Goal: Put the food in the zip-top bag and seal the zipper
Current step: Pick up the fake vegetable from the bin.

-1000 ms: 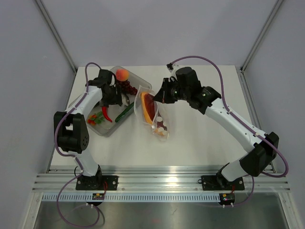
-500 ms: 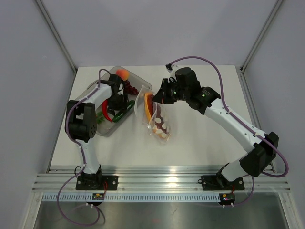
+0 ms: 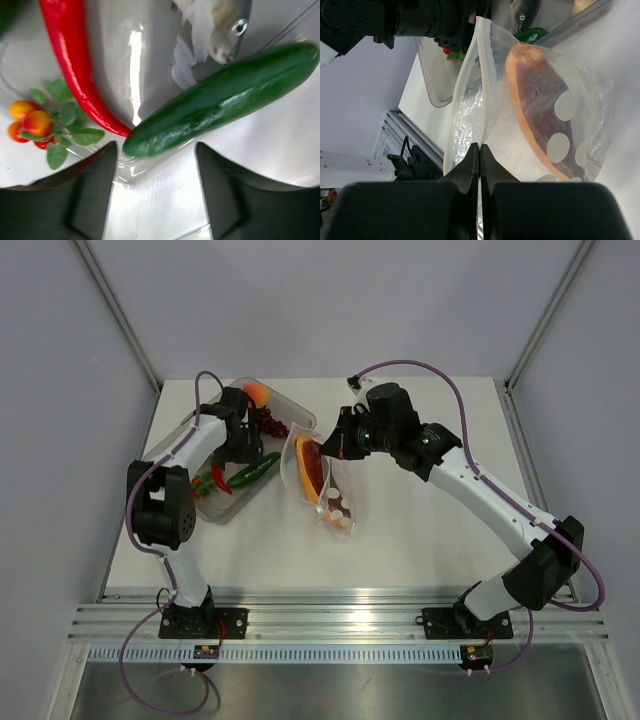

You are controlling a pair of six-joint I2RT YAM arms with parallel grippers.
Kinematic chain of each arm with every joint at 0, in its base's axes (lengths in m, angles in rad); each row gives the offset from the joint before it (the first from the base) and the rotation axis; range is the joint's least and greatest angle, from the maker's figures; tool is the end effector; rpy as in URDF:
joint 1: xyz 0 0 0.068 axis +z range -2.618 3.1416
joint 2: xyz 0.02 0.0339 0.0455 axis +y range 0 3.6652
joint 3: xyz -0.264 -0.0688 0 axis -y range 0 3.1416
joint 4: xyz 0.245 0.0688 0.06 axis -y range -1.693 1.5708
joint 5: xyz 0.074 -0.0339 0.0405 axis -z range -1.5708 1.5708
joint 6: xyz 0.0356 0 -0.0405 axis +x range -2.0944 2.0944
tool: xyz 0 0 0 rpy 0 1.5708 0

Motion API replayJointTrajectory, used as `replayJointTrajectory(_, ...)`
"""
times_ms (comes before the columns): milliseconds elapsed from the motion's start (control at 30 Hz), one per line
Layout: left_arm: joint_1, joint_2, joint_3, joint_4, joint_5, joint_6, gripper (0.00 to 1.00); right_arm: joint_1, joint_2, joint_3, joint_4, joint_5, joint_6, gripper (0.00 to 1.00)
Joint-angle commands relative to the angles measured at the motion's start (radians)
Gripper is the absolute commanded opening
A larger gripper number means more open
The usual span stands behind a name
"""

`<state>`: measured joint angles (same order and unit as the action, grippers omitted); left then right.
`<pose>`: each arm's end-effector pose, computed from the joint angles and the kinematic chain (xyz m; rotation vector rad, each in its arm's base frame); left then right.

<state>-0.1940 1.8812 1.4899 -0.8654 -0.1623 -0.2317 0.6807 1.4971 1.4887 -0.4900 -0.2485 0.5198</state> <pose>0.3776 -0.0683 0.2231 -0.0888 2.7970 0.1288 0.2598 0.2216 0.3829 -0.3397 2.1807 0.9656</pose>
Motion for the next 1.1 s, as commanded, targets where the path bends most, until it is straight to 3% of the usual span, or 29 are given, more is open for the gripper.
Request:
replayJointTrajectory(0, -0.002, -0.056, -0.005, 0.052, -0.002, 0.017, 0.73, 0.013, -0.024, 0.004, 0.065, -0.011, 0.005, 0.00)
replayJointTrajectory(100, -0.021, -0.042, 0.009, 0.057, 0.066, 0.048, 0.78, 0.013, -0.021, 0.005, 0.065, -0.014, 0.006, 0.00)
replayJointTrajectory(367, -0.053, 0.039, 0.047, 0.080, 0.141, 0.126, 0.66, 0.013, -0.029, -0.002, 0.065, -0.012, 0.009, 0.00)
replayJointTrajectory(633, -0.056, 0.105, 0.067, 0.091, 0.106, 0.143, 0.73, 0.013, -0.029, -0.001, 0.065, -0.017, 0.013, 0.00)
replayJointTrajectory(867, -0.067, 0.118, 0.058, 0.100, 0.095, 0.152, 0.70, 0.014, -0.032, -0.002, 0.070, -0.018, 0.016, 0.00)
replayJointTrajectory(967, -0.067, 0.128, 0.059, 0.104, 0.101, 0.157, 0.85, 0.016, -0.034, -0.002, 0.068, -0.023, 0.014, 0.00)
replayJointTrajectory(1067, -0.068, 0.147, 0.064, 0.121, 0.107, 0.157, 0.90, 0.016, -0.034, -0.001, 0.070, -0.023, 0.013, 0.00)
